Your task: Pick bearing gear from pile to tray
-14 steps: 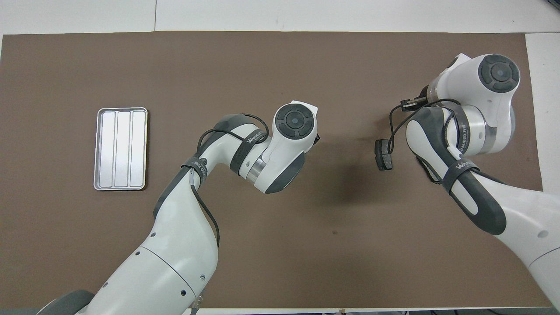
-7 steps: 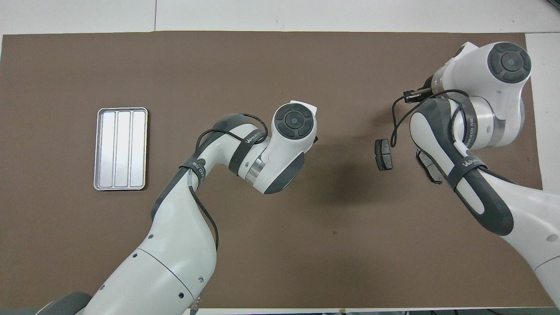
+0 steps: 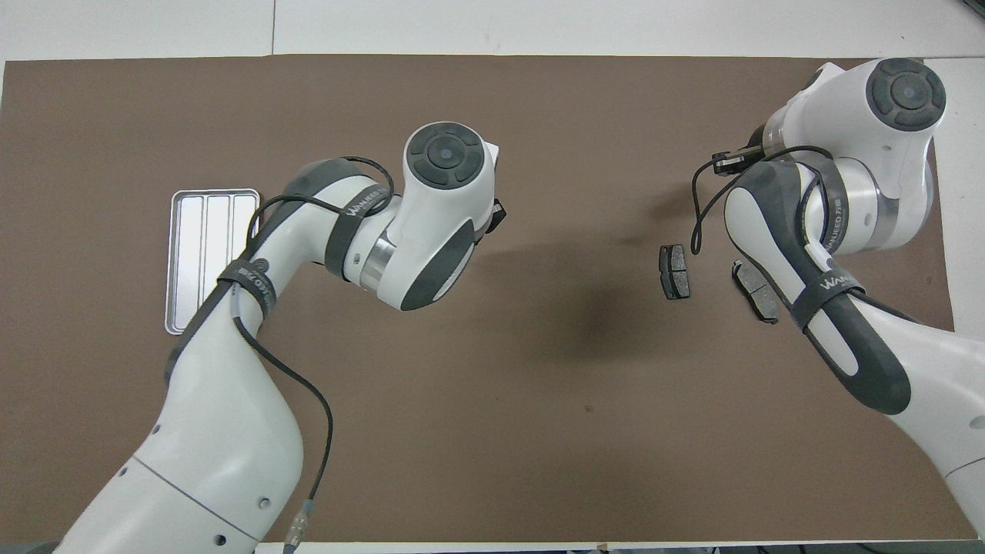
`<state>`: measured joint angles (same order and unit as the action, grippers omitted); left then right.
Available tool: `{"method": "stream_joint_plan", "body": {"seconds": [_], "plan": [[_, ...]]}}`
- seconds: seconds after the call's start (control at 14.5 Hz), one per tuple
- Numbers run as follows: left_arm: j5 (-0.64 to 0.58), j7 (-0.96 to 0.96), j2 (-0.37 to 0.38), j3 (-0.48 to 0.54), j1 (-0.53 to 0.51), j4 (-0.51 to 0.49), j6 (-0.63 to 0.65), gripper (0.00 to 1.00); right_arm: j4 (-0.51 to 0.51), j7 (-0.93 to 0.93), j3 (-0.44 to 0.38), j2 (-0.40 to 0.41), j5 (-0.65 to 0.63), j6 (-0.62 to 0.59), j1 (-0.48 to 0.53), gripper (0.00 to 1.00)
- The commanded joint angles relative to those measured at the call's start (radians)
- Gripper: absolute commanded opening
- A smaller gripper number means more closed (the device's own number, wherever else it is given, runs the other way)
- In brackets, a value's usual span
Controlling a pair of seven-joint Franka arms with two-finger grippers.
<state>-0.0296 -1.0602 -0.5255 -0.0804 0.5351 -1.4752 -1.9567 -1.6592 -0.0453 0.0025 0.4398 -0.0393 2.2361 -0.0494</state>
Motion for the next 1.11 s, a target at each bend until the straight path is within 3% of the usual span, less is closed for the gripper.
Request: {"method": "stream_joint_plan", "body": {"seconds": [0.0,0.14,0.41,0.62,0.76,1.04], "plan": [[-0.018,0.135,0.180,-0.009,-0.082,-0.218,0.004,0.00,0.010,0.141,0.011,-0.024,0.001,-0.050,-0.059,0.00],[-0.016,0.280,0.280,-0.009,-0.157,-0.337,-0.001,0.00,0.010,0.290,0.011,-0.035,-0.001,-0.068,-0.128,0.00],[-0.016,0.578,0.366,-0.009,-0.318,-0.437,0.009,0.00,-0.034,0.656,0.011,-0.072,-0.014,-0.087,-0.323,0.00],[-0.016,0.750,0.383,-0.009,-0.426,-0.485,-0.025,0.00,-0.057,0.833,0.011,-0.078,-0.016,-0.081,-0.429,0.00],[-0.016,0.843,0.384,-0.007,-0.481,-0.513,-0.114,0.00,-0.070,0.910,0.010,-0.069,-0.019,-0.060,-0.495,0.00],[-0.016,0.959,0.386,-0.007,-0.572,-0.576,-0.215,0.00,-0.100,0.961,0.011,-0.047,-0.053,0.013,-0.517,0.00]]}}
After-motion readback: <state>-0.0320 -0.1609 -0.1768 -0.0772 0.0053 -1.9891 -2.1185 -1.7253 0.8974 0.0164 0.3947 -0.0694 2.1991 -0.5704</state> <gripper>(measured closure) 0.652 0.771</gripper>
